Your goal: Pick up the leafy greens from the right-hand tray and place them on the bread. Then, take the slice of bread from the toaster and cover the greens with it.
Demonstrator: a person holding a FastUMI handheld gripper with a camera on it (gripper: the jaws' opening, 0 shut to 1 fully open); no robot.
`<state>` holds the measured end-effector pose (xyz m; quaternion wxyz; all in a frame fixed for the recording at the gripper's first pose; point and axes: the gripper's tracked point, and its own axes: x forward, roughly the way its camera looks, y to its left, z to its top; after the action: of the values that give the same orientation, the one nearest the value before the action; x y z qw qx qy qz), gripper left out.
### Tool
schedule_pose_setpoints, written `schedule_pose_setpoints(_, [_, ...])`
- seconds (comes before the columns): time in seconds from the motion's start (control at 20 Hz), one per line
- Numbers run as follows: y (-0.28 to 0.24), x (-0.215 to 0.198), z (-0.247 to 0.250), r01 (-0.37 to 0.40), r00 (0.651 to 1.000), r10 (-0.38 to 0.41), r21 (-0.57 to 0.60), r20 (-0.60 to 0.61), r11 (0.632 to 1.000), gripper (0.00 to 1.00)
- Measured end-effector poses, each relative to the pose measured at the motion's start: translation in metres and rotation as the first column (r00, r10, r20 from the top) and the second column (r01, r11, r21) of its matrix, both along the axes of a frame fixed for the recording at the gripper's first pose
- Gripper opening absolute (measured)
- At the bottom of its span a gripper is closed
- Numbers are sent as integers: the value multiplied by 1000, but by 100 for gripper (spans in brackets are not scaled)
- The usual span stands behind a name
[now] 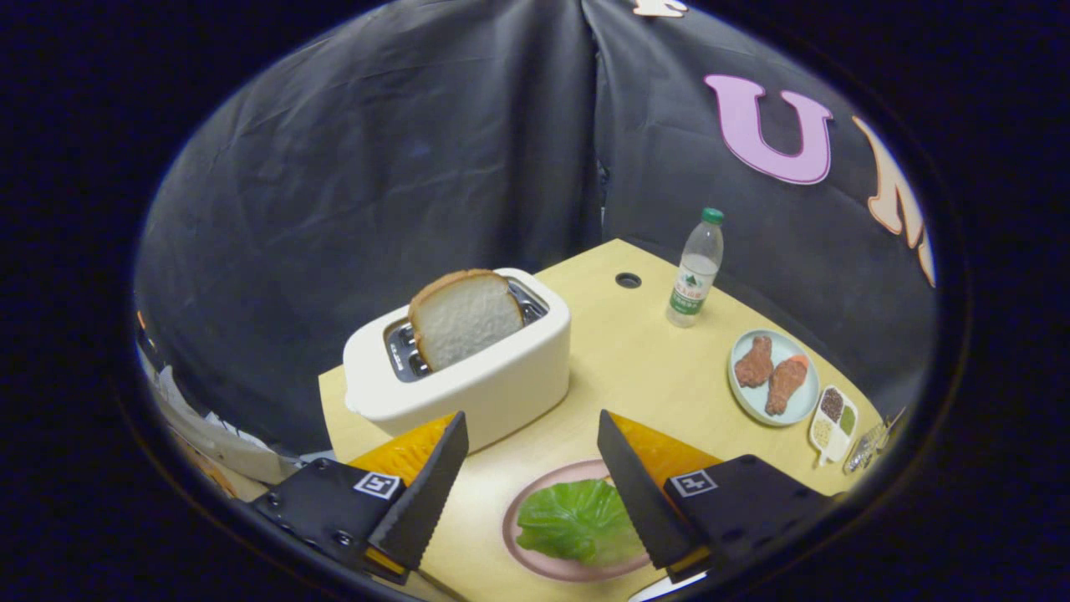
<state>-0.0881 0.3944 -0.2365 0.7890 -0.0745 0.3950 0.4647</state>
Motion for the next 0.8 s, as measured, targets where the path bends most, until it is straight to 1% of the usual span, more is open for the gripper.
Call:
schedule_pose_setpoints(0.2, [32, 0, 13, -13, 1000, 13, 15, 9, 1000, 100])
schedule_pose_setpoints(0.3, [48, 0, 18, -15, 1000, 15, 22, -3, 1000, 100])
schedule_pose_setpoints(0.4, [67, -1, 23, -13, 1000, 14, 54, -21, 998, 100])
schedule_pose_setpoints(0.55, [86, -3, 32, 8, 999, -5, 86, -35, 996, 100])
schedule_pose_setpoints(0.7, [100, 2, 28, 46, 998, -44, 64, -43, 997, 100])
schedule_pose_setpoints(0.8, [106, 1, 21, 79, 994, -75, 55, -76, 995, 100])
